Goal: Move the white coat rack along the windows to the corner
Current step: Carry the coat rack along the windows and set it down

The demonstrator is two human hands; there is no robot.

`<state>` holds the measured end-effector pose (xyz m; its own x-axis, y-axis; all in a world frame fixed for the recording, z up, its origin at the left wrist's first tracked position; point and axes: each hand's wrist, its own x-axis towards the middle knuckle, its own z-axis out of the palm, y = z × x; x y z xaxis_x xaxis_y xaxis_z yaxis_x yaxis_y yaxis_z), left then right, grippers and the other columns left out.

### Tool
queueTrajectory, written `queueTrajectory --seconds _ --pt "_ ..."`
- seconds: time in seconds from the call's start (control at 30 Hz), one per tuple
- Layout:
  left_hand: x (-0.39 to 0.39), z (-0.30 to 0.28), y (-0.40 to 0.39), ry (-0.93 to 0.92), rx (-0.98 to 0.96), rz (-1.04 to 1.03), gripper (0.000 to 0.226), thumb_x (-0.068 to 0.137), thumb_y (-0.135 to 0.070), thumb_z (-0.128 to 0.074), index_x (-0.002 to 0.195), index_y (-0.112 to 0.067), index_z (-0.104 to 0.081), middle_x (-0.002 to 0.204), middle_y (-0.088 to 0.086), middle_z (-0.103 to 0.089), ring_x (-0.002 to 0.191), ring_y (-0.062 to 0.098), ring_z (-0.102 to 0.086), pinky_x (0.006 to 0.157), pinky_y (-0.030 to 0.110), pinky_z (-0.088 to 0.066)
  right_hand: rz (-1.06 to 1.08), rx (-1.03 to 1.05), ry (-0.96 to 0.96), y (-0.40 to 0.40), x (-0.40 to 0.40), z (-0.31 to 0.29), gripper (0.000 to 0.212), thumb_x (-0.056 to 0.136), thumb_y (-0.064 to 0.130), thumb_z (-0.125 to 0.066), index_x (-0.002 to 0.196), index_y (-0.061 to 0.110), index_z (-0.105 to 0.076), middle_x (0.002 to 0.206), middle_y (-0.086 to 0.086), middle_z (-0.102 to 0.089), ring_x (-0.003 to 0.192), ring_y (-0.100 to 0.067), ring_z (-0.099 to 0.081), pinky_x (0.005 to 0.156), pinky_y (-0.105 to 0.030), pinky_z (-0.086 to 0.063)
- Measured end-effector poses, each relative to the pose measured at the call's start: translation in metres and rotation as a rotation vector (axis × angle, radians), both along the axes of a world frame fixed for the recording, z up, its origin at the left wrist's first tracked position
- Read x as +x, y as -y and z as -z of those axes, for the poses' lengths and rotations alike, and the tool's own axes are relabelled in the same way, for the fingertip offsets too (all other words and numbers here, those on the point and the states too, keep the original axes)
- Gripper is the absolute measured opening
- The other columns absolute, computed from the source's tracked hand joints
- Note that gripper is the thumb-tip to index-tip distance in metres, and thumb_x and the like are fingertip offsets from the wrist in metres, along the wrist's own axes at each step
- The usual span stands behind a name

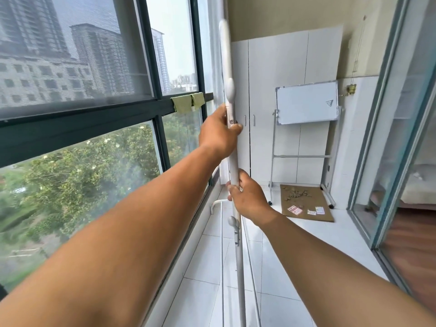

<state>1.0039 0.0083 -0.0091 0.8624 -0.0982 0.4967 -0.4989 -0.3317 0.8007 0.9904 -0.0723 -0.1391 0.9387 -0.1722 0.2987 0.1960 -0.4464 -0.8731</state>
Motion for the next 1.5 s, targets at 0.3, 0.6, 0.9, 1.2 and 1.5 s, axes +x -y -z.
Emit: queueTrajectory --seconds 0.3,0.6,0.9,1.2,1.5 --pt "0.088 -0.005 0.039 -0.005 0.032 -0.026 0.032 0.086 -0.015 -0.060 0.118 -0.011 -0.056 0.112 0.016 -0.066 0.104 0.033 -0.063 0.094 0.047 -0.051 -0.028 0.050 0.005 0.038 0.090 -0.002 0.032 0.091 0.018 -0.048 0.121 0.027 -0.050 0.098 0.003 -0.066 0.086 -0.024 -0.065 0.087 -0.039 -0.053" --pt "0.168 0.004 0.073 -0.042 0.001 -0.017 0.032 0.086 -0.015 -0.060 0.117 -0.013 -0.056 0.113 0.016 -0.066 0.105 0.034 -0.063 0.096 0.048 -0.050 -0.027 0.048 -0.024 0.074 0.167 0.003 0.029 0.090 0.018 -0.048 0.118 0.025 -0.052 0.097 0.003 -0.065 0.089 -0.029 -0.065 0.088 -0.044 -0.052" --pt "0.240 0.001 0.081 0.009 0.001 0.002 0.013 0.083 -0.013 -0.062 0.095 -0.012 -0.058 0.094 0.015 -0.067 0.078 0.024 -0.056 0.087 0.049 -0.053 -0.009 0.039 -0.004 0.084 0.235 0.002 0.020 0.089 0.017 -0.048 0.094 0.036 -0.052 0.096 0.000 -0.068 0.088 -0.026 -0.066 0.086 -0.040 -0.053" --pt "0.320 0.003 0.071 0.006 0.040 0.022 0.018 0.084 -0.018 -0.063 0.101 -0.016 -0.059 0.097 0.011 -0.068 0.093 0.033 -0.066 0.086 0.049 -0.054 0.043 0.035 0.008 0.072 0.312 0.001 0.021 0.088 0.018 -0.049 0.086 0.039 -0.051 0.098 -0.006 -0.069 0.085 -0.029 -0.065 0.078 -0.039 -0.053" --pt "0.376 0.004 0.061 -0.028 0.054 0.039 0.024 0.083 -0.015 -0.063 0.104 -0.006 -0.056 0.102 0.021 -0.066 0.094 0.039 -0.065 0.087 0.051 -0.053 0.064 0.037 -0.026 0.064 0.372 0.004 0.018 0.085 0.016 -0.046 0.100 0.022 -0.054 0.101 -0.012 -0.067 0.086 -0.036 -0.063 0.084 -0.046 -0.051"
